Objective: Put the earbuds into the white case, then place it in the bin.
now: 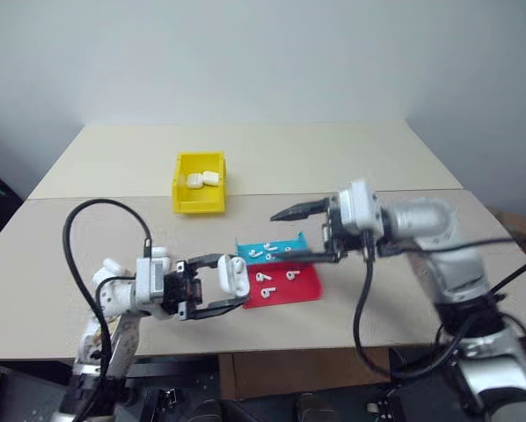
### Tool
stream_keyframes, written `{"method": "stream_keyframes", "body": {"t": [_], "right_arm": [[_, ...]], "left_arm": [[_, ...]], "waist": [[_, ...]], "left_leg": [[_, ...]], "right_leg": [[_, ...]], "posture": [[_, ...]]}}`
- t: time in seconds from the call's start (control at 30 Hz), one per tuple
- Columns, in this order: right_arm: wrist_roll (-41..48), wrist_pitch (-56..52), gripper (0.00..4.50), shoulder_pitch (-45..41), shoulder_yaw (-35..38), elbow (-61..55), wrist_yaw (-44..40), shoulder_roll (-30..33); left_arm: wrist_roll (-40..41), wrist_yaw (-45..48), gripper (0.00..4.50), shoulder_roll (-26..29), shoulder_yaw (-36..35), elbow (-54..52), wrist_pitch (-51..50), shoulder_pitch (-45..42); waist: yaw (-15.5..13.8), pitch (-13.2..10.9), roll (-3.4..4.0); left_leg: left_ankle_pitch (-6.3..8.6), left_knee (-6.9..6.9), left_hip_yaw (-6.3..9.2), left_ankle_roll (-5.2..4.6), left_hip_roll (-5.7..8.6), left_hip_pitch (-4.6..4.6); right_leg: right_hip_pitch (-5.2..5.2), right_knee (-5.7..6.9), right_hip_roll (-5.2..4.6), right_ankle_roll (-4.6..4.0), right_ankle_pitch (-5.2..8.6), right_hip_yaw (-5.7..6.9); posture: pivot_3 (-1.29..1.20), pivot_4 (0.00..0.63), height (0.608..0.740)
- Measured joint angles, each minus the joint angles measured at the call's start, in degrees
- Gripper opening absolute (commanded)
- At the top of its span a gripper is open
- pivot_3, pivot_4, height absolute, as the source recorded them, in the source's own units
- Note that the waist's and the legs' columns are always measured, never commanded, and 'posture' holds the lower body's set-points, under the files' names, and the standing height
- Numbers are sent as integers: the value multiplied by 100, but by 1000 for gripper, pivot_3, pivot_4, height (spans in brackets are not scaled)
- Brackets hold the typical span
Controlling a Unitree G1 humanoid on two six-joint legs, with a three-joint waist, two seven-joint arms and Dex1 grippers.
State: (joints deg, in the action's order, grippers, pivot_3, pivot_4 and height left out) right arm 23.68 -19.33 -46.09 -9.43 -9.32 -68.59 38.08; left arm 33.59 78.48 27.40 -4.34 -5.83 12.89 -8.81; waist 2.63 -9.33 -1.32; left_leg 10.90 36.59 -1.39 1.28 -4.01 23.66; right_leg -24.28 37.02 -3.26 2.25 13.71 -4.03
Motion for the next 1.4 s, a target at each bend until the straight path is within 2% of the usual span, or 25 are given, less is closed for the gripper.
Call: {"method": "stream_keyframes", "body": {"t": [0.1, 0.2, 0.37, 0.53, 0.8, 1.03, 1.33, 1.4], "right_arm": [[-411, -849, 3200, -775, -439, 372, -54, 359], [-1062, -1137, 3200, -1310, -1063, 952, -145, 369], [-2457, -269, 3200, -1828, -2348, 2090, -493, 110], [-3209, 454, 3200, -2348, -2809, 3551, -640, -570], [-3831, 1418, 3200, -2903, -2878, 5303, -872, -1401], [-4218, 1896, 3200, -3009, -2879, 6051, -996, -1800], [-4623, 2112, 3200, -3121, -2840, 6934, -771, -2176], [-4716, 2169, 2810, -3155, -2837, 7062, -729, -2202]], "left_arm": [[99, 44, 2825, 192, -261, -235, 53, 640], [197, 14, 2825, 207, -376, -484, 106, 1015], [14, -282, 2825, 112, -376, -604, 249, 1210], [-137, -531, 2825, -25, -315, -617, 432, 1196], [-248, -813, 2825, -104, -198, -821, 586, 1476], [-328, -948, 2825, -77, -180, -926, 622, 1663], [-439, -1189, 2825, -10, -146, -1093, 618, 1812], [-440, -1216, 2825, 8, -146, -1093, 620, 1823]], "waist": [[19, 0, 0], [-15, -1, -1], [-38, -1, 0], [5, -1, 0], [-5, -2, 1], [-8, -2, 2], [1, -2, 3], [-1, -3, 3]], "left_leg": [[1, -10, -5, -1, -2, 1], [1, -12, -6, -1, -2, 3], [1, -9, -11, -1, 0, 10], [1, -11, -10, -2, -2, 12], [1, -14, -11, -1, -2, 11], [1, -14, -11, -1, -2, 10], [1, -16, -11, -1, -2, 9], [1, -16, -11, -1, -2, 9]], "right_leg": [[-6, -3, -2, -6, 4, -1], [-9, -3, -4, -10, 6, 2], [-11, -8, -6, -6, 5, 2], [-19, 0, -2, -8, 2, 1], [-17, 1, -3, -9, 1, 2], [-16, 1, -3, -10, 1, 2], [-17, 4, -3, -11, 1, 2], [-17, 3, -3, -11, 1, 2]], "posture": [[0, 150, 740], [0, 150, 740], [0, 150, 740], [0, 150, 740], [0, 150, 740], [0, 150, 740], [0, 150, 740], [0, 150, 740]]}}
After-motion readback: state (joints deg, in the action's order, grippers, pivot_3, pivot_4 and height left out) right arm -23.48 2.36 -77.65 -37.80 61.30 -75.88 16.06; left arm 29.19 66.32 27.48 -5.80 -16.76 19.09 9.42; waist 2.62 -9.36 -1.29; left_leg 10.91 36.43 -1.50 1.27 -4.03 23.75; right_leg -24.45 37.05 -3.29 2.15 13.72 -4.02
